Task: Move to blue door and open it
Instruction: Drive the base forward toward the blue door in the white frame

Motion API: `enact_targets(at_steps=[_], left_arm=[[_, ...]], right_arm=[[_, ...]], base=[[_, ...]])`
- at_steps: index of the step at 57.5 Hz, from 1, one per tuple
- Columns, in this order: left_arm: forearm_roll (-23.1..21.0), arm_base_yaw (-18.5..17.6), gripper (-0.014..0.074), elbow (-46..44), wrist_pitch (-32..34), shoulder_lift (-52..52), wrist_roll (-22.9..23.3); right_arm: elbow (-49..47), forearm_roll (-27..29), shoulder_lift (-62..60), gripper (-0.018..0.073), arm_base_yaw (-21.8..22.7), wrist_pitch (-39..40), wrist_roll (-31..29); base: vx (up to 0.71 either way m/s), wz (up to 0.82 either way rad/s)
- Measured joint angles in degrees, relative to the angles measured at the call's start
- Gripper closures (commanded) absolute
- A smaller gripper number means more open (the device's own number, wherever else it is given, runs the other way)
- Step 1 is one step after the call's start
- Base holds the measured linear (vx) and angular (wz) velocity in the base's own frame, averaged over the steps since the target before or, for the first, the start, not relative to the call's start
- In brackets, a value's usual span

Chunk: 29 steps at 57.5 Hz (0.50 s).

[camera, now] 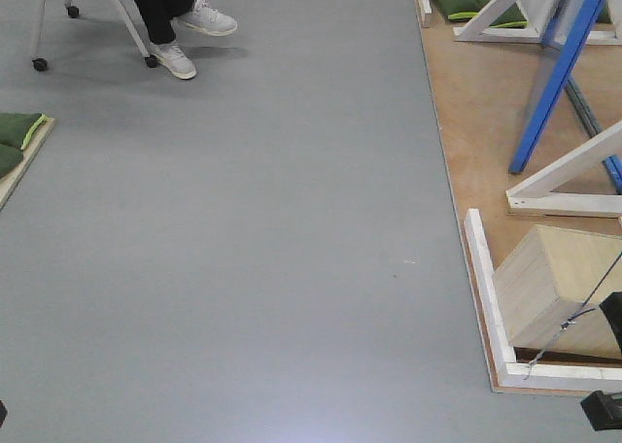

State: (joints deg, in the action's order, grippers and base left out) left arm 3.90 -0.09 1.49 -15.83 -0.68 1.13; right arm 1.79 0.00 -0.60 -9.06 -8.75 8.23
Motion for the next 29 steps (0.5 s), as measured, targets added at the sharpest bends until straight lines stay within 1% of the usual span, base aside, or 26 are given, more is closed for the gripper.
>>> enact_targets(at_steps=[29], left_arm=[[0.0, 0.0, 0.0524, 0.0, 0.0, 0.0, 0.0]], right_arm=[[0.0, 0.0, 0.0, 0.0547, 0.0, 0.0, 0.0]], base=[[0.0, 0.0]])
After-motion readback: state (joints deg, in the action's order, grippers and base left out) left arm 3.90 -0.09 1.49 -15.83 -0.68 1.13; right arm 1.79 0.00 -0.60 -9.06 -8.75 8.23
